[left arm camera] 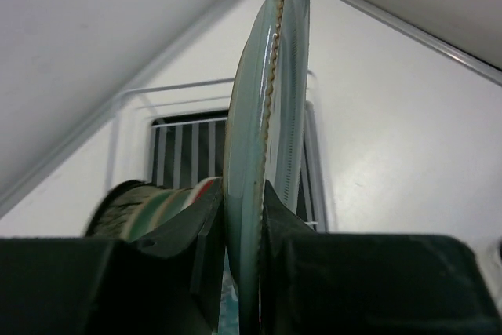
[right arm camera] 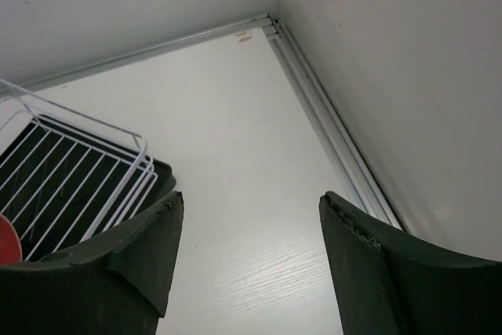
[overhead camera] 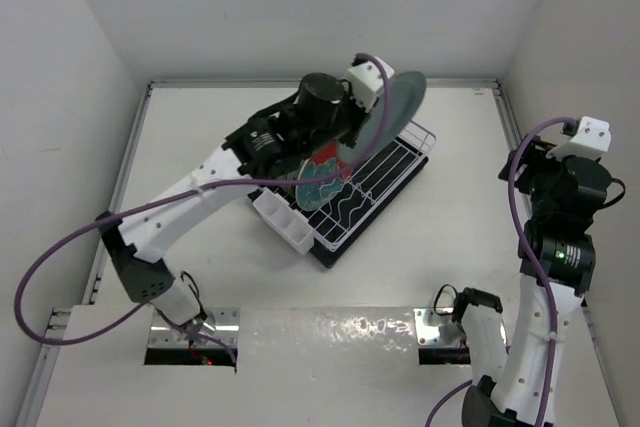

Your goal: Load the plates into the dish rack

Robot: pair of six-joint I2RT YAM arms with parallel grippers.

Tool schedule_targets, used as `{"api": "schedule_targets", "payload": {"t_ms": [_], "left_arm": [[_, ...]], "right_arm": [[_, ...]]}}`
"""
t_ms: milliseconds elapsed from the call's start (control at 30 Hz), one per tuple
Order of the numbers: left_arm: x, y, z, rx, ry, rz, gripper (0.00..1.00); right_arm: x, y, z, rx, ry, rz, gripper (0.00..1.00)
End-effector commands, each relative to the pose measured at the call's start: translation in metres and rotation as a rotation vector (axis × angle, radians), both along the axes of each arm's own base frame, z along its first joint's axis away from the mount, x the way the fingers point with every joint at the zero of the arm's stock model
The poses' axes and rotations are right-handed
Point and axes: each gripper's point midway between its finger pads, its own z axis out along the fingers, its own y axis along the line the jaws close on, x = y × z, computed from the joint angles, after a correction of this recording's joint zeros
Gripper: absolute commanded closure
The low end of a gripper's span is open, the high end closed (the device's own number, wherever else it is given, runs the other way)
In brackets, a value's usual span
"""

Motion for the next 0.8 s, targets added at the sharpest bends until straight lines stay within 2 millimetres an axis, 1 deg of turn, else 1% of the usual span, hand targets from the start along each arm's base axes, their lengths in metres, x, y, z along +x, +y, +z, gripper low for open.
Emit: {"api": "schedule_targets", "payload": {"t_ms": [0, 33, 67, 133, 167, 200, 233, 267, 333, 433, 467, 533, 567, 667, 767], "left_arm": [[0.014, 0.056, 0.05, -0.079, -0.139, 0.216, 1.0], [0.014, 0.059, 0.046, -0.084, -0.138, 0.224, 1.0], [0.016, 0.063, 0.023, -0.043, -0.119, 0.242, 1.0], [0.017, 0.07, 0.021, -0.054, -0.133, 0.263, 1.0], [0.022, 0.074, 0.005, -0.016, -0.129, 0.272, 1.0], [0.024, 0.077, 0.002, -0.009, -0.135, 0.282, 1.0], [0.027, 0.077, -0.002, -0.01, -0.134, 0.284, 1.0], [0.029, 0.078, -0.01, 0.001, -0.123, 0.277, 1.0], [0.027, 0.072, -0.015, 0.002, -0.115, 0.247, 1.0], [0.028, 0.07, -0.029, 0.018, -0.104, 0.238, 1.0], [0.028, 0.07, -0.041, 0.038, -0.092, 0.235, 1.0], [0.027, 0.067, -0.048, 0.046, -0.088, 0.222, 1.0], [0.028, 0.067, -0.057, 0.064, -0.084, 0.219, 1.0], [0.03, 0.063, -0.062, 0.067, -0.094, 0.207, 1.0], [0.032, 0.06, -0.052, 0.048, -0.11, 0.202, 1.0]], "right_arm": [[0.006, 0.004, 0.006, 0.017, -0.06, 0.022, 0.31], [0.007, 0.004, 0.005, 0.017, -0.059, 0.02, 0.31], [0.007, 0.004, 0.001, 0.019, -0.053, 0.021, 0.31], [0.007, 0.003, -0.002, 0.022, -0.044, 0.018, 0.31], [0.008, 0.004, -0.004, 0.025, -0.038, 0.021, 0.31], [0.008, 0.004, -0.007, 0.027, -0.033, 0.021, 0.31], [0.009, 0.004, -0.01, 0.03, -0.026, 0.024, 0.31], [0.009, 0.004, -0.011, 0.029, -0.024, 0.024, 0.31], [0.008, 0.004, -0.015, 0.032, -0.015, 0.024, 0.31], [0.007, 0.004, -0.025, 0.034, 0.008, 0.025, 0.31], [0.006, 0.004, -0.026, 0.03, 0.01, 0.026, 0.31], [0.005, 0.005, -0.028, 0.027, 0.014, 0.027, 0.31], [0.005, 0.004, -0.028, 0.021, 0.016, 0.027, 0.3], [0.003, 0.005, -0.027, 0.009, 0.014, 0.031, 0.3], [0.002, 0.004, -0.03, 0.006, 0.026, 0.031, 0.3]]}}
